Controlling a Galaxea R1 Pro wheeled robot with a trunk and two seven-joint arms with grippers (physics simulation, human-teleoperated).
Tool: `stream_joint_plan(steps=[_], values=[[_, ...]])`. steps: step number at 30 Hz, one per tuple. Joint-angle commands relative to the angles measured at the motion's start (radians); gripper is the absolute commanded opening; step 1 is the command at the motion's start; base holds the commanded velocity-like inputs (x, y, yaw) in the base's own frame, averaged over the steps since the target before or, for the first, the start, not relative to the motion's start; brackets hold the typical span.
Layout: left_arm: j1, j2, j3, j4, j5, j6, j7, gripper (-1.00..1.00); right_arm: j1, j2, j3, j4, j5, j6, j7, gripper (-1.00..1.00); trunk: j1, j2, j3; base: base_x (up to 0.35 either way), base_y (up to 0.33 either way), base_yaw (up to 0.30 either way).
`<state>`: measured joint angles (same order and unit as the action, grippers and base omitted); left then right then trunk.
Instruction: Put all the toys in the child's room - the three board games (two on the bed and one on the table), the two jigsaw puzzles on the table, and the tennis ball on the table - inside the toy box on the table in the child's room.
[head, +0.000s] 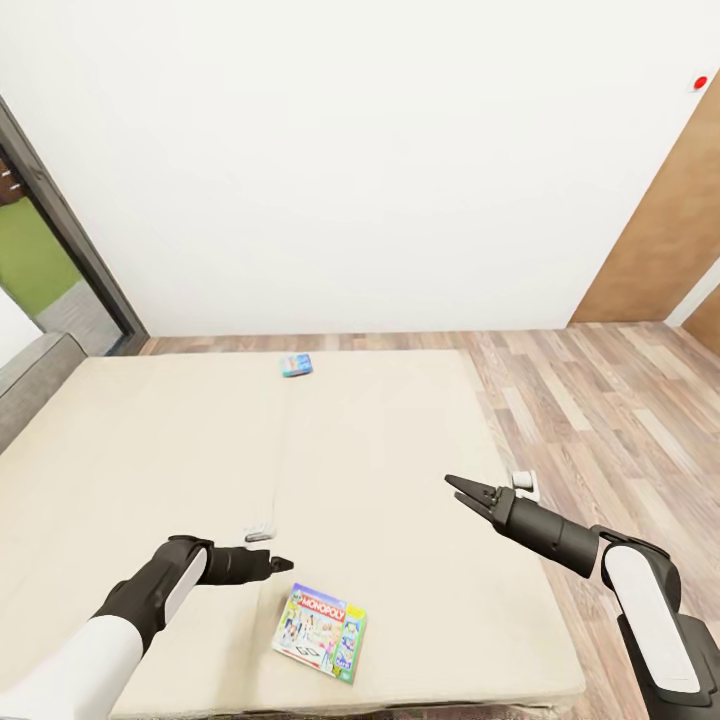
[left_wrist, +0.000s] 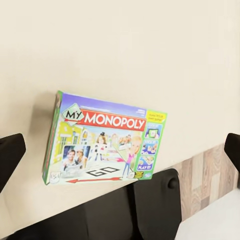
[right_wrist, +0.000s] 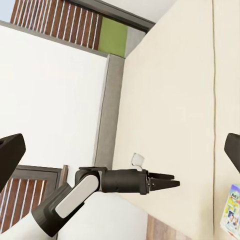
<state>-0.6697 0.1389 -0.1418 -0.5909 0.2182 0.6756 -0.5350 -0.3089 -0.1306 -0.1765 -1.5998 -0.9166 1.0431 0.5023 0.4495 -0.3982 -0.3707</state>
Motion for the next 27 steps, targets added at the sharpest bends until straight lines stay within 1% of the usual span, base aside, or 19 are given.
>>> stream_joint_plan(steps=[1, 27], values=[[-0.001, 0.001, -0.005, -0.001, 0.010, 0.005, 0.003, 1.00, -0.001, 0.000, -0.001, 0.000, 0.008, 0.004, 0.008, 1.00, 0.000, -0.002, -0.003, 0.000, 0.000, 0.000], [-0.001, 0.000, -0.007, -0.001, 0.011, -0.001, 0.003, 1.00, -0.001, 0.000, -0.001, 0.001, 0.008, 0.004, -0.005, 1.00, 0.000, -0.002, -0.045, 0.000, 0.000, 0.000]])
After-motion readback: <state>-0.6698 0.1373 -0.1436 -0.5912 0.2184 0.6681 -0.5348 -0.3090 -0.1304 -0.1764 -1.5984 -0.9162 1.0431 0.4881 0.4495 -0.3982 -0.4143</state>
